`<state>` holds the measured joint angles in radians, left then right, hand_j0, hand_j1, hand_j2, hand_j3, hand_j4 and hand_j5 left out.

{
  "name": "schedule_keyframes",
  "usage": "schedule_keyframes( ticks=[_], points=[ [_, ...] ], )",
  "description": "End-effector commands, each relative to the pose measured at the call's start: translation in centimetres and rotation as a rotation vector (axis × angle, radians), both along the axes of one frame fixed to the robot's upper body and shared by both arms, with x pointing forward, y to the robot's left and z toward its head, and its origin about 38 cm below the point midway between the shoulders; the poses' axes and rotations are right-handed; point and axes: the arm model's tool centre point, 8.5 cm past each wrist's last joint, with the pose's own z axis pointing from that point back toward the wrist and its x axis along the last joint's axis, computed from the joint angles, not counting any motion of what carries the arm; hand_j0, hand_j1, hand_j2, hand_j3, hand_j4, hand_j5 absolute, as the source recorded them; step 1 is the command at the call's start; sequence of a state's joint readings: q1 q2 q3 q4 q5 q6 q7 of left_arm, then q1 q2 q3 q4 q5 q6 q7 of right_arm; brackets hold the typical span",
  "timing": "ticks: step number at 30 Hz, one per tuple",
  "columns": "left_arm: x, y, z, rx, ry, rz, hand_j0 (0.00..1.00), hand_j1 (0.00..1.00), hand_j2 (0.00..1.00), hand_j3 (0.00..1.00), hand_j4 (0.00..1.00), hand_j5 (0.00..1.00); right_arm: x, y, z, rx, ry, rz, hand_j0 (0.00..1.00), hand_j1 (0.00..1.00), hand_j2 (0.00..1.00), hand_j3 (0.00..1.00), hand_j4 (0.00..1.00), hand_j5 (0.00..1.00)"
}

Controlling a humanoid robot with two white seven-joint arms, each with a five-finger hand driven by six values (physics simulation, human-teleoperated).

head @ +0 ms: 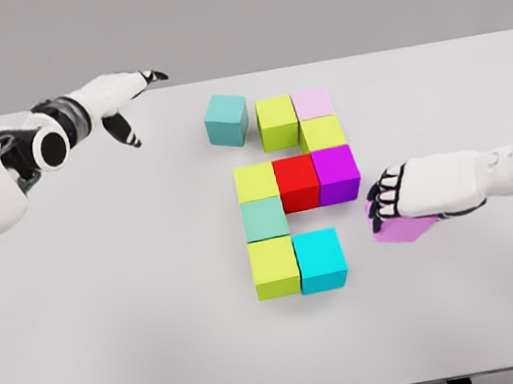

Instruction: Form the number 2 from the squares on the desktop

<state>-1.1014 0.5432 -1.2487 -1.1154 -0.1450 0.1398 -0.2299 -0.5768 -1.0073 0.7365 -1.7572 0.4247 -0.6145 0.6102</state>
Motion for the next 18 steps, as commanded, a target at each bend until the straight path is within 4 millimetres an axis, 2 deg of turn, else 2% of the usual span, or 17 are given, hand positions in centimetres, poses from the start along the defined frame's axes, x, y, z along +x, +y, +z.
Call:
schedule_keyframes(
  ticks=[1,3,7,12,18],
  points=[
    [-0.3,0.1,-1.1,0.092,-0.016,-0.044,1.0,1.0,1.0,1.0,1.0,1.0,-0.2,0.7,-0.7,0.009,0.022,0.012,0.64,0.64,0.64,0.64,0.64,0.64],
    [-0.1,0.4,-1.4,0.109,-0.014,-0.033,1.0,1.0,1.0,1.0,1.0,1.0,-0.3,0.9,-0.9,0.012,0.026,0.016,0.64,0.64,0.64,0.64,0.64,0.64],
    [-0.9,-0.7,-2.3,0.126,-0.006,-0.162,1.0,1.0,1.0,1.0,1.0,1.0,-0.3,0.9,-0.9,0.012,0.026,0.016,0.65,0.65,0.65,0.65,0.65,0.65],
    [-1.2,-1.2,-2.7,0.141,-0.008,-0.187,1.0,1.0,1.0,1.0,1.0,1.0,-0.3,1.1,-1.0,0.018,0.028,0.021,0.66,0.66,0.66,0.66,0.66,0.66],
    [-3.2,-4.0,-3.6,0.168,-0.004,-0.294,1.0,1.0,1.0,1.0,1.0,1.0,-0.4,1.7,-1.2,0.027,0.034,0.031,0.66,0.66,0.66,0.66,0.66,0.66]
  ],
)
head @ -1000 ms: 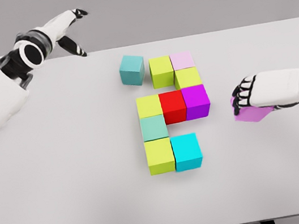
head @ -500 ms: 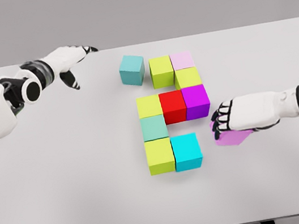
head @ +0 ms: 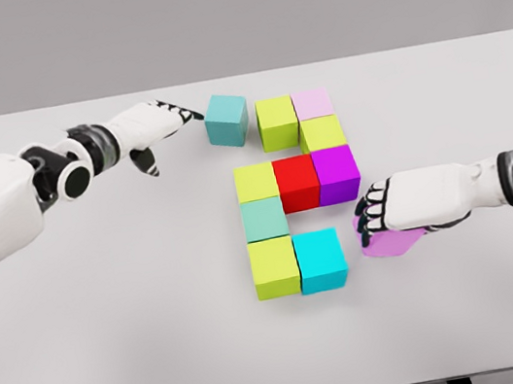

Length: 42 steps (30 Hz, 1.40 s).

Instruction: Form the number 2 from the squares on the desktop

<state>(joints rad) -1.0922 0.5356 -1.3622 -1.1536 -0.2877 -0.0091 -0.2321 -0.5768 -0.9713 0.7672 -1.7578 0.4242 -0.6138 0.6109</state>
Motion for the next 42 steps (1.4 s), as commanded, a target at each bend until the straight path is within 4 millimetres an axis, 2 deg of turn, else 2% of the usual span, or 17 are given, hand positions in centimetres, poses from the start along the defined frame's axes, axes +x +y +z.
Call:
schedule_keyframes(
  ticks=[1,6,9,10,12,14,15,18,21,24,28,30,33,39,42],
  points=[
    [-0.7,-1.0,-0.2,0.01,-0.002,-0.04,1.0,1.0,1.0,1.0,1.0,1.0,-0.1,0.3,-0.2,0.007,0.008,0.003,0.66,0.66,0.66,0.66,0.66,0.66],
    [-0.9,-1.1,-0.3,0.008,0.002,-0.059,1.0,1.0,1.0,1.0,1.0,1.0,-0.1,0.5,-0.3,0.01,0.012,0.009,0.67,0.67,0.67,0.67,0.67,0.67],
    [-0.9,-1.1,-0.3,0.008,0.003,-0.064,1.0,1.0,1.0,1.0,1.0,1.0,-0.1,0.4,-0.2,0.008,0.009,0.006,0.77,0.77,0.77,0.77,0.77,0.77],
    [-0.9,-1.1,-0.4,0.007,0.003,-0.063,1.0,1.0,1.0,1.0,1.0,1.0,0.0,0.3,-0.1,0.006,0.004,0.004,0.86,0.86,0.86,0.86,0.86,0.86],
    [-1.3,-1.4,-0.1,0.0,0.001,-0.082,1.0,1.0,1.0,1.0,1.0,1.0,0.2,0.2,0.3,0.007,-0.006,0.0,0.98,0.98,0.98,0.98,0.98,0.98],
    [-1.3,-1.2,0.0,0.001,0.0,-0.076,1.0,1.0,1.0,1.0,1.0,1.0,0.3,0.2,0.5,0.008,-0.011,0.0,1.0,1.0,1.0,1.0,1.0,1.0],
    [-1.1,-0.8,0.0,0.001,-0.001,-0.063,1.0,1.0,1.0,1.0,1.0,1.0,0.3,0.2,0.5,0.007,-0.013,-0.001,1.0,1.0,1.0,1.0,1.0,1.0],
    [0.5,2.0,0.2,0.012,-0.008,0.032,1.0,1.0,1.0,1.0,1.0,1.0,0.5,0.2,0.9,0.009,-0.021,-0.001,1.0,1.0,1.0,1.0,1.0,1.0],
    [2.0,3.3,0.0,0.019,-0.014,0.103,1.0,1.0,1.0,1.0,1.0,1.0,1.1,-0.4,2.5,0.027,-0.065,-0.025,1.0,1.0,1.0,1.0,1.0,1.0],
    [3.4,0.2,0.6,-0.016,-0.027,0.098,1.0,1.0,1.0,1.0,1.0,1.0,1.4,-1.3,4.0,0.069,-0.072,-0.054,1.0,1.0,1.0,1.0,1.0,1.0],
    [3.6,-0.8,0.9,-0.018,-0.033,0.086,1.0,1.0,1.0,1.0,1.0,1.0,1.8,-2.6,3.9,0.062,-0.068,-0.094,1.0,1.0,1.0,1.0,1.0,1.0],
    [3.7,-1.7,0.7,-0.019,-0.028,0.079,1.0,1.0,1.0,1.0,1.0,1.0,2.6,-5.0,4.9,0.046,-0.093,-0.163,1.0,1.0,1.0,1.0,1.0,1.0],
    [3.4,-3.1,0.5,0.004,-0.039,0.035,1.0,1.0,1.0,1.0,1.0,1.0,3.8,-7.7,3.4,0.033,-0.056,-0.261,1.0,1.0,1.0,1.0,1.0,1.0],
    [3.3,-3.6,0.6,0.003,-0.039,0.018,1.0,1.0,1.0,1.0,1.0,1.0,3.6,-7.4,1.4,-0.025,-0.048,-0.25,1.0,1.0,1.0,1.0,1.0,1.0],
    [2.8,-4.5,0.8,-0.012,-0.034,-0.054,1.0,1.0,1.0,1.0,1.0,1.0,3.0,-6.7,0.1,-0.044,-0.014,-0.223,1.0,1.0,1.0,1.0,1.0,1.0]
  ],
)
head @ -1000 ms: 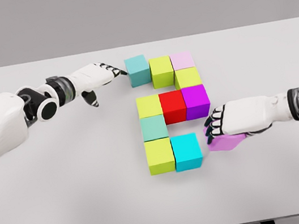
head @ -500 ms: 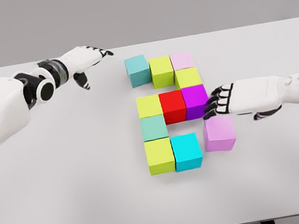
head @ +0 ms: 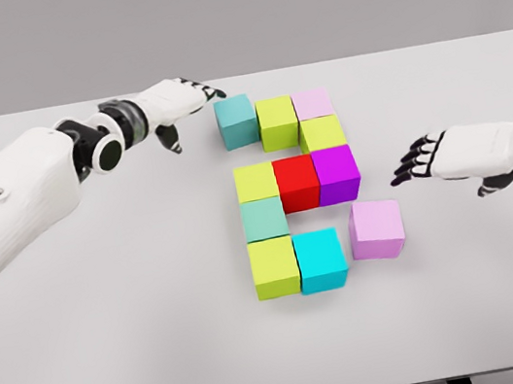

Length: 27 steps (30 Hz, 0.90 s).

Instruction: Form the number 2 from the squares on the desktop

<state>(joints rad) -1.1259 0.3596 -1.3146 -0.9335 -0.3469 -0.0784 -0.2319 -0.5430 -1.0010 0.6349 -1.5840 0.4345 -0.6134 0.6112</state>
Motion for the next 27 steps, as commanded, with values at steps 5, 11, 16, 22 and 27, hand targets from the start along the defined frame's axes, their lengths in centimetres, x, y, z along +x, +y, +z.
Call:
schedule_keyframes(
  ticks=[5,11,16,22,27],
  points=[
    [-0.5,-0.8,0.2,-0.011,0.003,-0.058,1.0,1.0,1.0,1.0,1.0,1.0,-0.7,1.1,-0.9,-0.013,0.021,0.039,1.0,1.0,1.0,1.0,1.0,1.0],
    [-0.7,-0.9,0.3,-0.015,0.003,-0.081,1.0,1.0,1.0,1.0,1.0,1.0,-1.9,2.8,-0.9,-0.007,0.021,0.101,1.0,1.0,1.0,1.0,1.0,1.0],
    [-0.9,-0.8,0.1,-0.019,0.011,-0.104,1.0,1.0,1.0,1.0,1.0,1.0,-2.0,3.1,-0.7,-0.005,0.016,0.112,1.0,1.0,1.0,1.0,1.0,1.0],
    [-0.9,-0.8,0.2,-0.02,0.009,-0.11,1.0,1.0,1.0,1.0,1.0,1.0,-2.1,3.2,-0.6,-0.002,0.015,0.115,1.0,1.0,1.0,1.0,1.0,1.0],
    [-1.2,-1.4,0.5,-0.028,0.004,-0.129,1.0,1.0,1.0,1.0,1.0,1.0,-2.0,3.3,-0.5,0.002,0.014,0.116,1.0,1.0,1.0,1.0,1.0,1.0]
  ],
)
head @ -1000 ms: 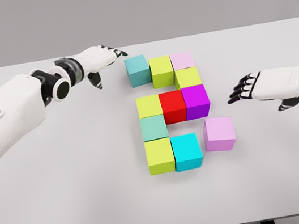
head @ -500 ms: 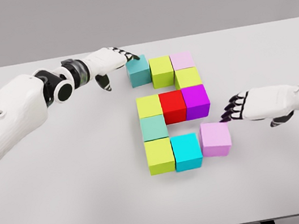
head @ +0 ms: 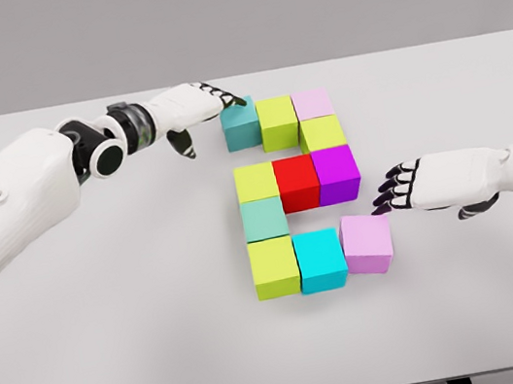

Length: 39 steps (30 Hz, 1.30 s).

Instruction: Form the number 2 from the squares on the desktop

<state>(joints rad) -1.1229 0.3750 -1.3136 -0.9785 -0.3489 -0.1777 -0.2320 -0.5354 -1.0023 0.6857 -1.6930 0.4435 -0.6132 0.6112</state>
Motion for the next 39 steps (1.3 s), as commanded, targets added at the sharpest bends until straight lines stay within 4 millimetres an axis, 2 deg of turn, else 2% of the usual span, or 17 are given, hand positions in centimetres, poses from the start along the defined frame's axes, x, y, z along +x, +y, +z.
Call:
schedule_keyframes(
  ticks=[1,6,9,10,11,14,15,17,19,20,29,33,35,39],
  points=[
    [-0.1,-0.1,0.1,-0.005,-0.003,-0.004,1.0,1.0,1.0,1.0,1.0,1.0,0.0,0.1,0.1,0.01,0.002,-0.002,1.0,1.0,1.0,1.0,1.0,1.0],
    [0.0,0.0,0.2,-0.004,-0.005,-0.002,1.0,1.0,1.0,1.0,1.0,1.0,0.3,0.2,0.3,0.018,-0.003,-0.004,1.0,1.0,1.0,1.0,1.0,1.0],
    [0.0,2.1,1.2,-0.015,-0.02,0.017,1.0,1.0,1.0,1.0,1.0,1.0,0.3,0.3,0.3,0.019,-0.002,-0.002,1.0,1.0,1.0,1.0,1.0,1.0],
    [0.0,3.6,2.6,-0.037,-0.041,0.021,1.0,1.0,1.0,1.0,1.0,1.0,0.2,0.3,0.3,0.02,-0.003,0.0,1.0,1.0,1.0,1.0,1.0,1.0],
    [-0.3,6.1,3.9,-0.065,-0.048,0.017,1.0,1.0,1.0,1.0,1.0,1.0,0.2,0.4,0.2,0.02,-0.002,0.002,1.0,1.0,1.0,1.0,1.0,1.0],
    [-2.8,11.9,6.5,-0.188,-0.019,-0.162,1.0,1.0,1.0,1.0,1.0,1.0,-0.1,0.9,0.3,0.021,-0.002,0.02,1.0,1.0,1.0,1.0,1.0,1.0],
    [-3.1,13.3,6.8,-0.213,-0.01,-0.15,1.0,1.0,1.0,1.0,1.0,1.0,-0.3,1.2,0.3,0.022,-0.001,0.03,1.0,1.0,1.0,1.0,1.0,1.0],
    [-3.1,14.2,7.5,-0.241,-0.024,-0.127,1.0,1.0,1.0,1.0,1.0,1.0,-0.4,1.4,0.3,0.023,-0.001,0.038,1.0,1.0,1.0,1.0,1.0,1.0],
    [-3.7,16.3,6.5,-0.226,-0.006,-0.086,1.0,1.0,1.0,1.0,1.0,1.0,-0.5,1.5,0.3,0.024,-0.002,0.042,1.0,1.0,1.0,1.0,1.0,1.0],
    [-3.9,16.7,5.7,-0.224,0.01,-0.077,1.0,1.0,1.0,1.0,1.0,1.0,-0.5,1.5,0.3,0.022,-0.002,0.043,1.0,1.0,1.0,1.0,1.0,1.0],
    [-4.3,16.8,4.1,-0.216,0.039,-0.07,1.0,1.0,1.0,1.0,1.0,1.0,-0.2,1.1,0.7,0.049,0.004,0.022,1.0,1.0,1.0,1.0,1.0,1.0],
    [-4.4,16.6,3.9,-0.219,0.044,-0.073,1.0,1.0,1.0,1.0,1.0,1.0,1.4,-0.3,1.6,0.062,-0.005,-0.034,1.0,1.0,1.0,1.0,1.0,1.0],
    [-4.4,16.6,3.9,-0.217,0.044,-0.073,1.0,1.0,1.0,1.0,1.0,1.0,2.7,-2.4,2.9,0.073,-0.043,-0.107,1.0,1.0,1.0,1.0,1.0,1.0],
    [-4.6,16.6,3.3,-0.217,0.056,-0.073,1.0,1.0,1.0,1.0,1.0,1.0,4.5,-6.4,4.3,0.11,-0.07,-0.245,1.0,1.0,1.0,1.0,1.0,1.0]
  ],
)
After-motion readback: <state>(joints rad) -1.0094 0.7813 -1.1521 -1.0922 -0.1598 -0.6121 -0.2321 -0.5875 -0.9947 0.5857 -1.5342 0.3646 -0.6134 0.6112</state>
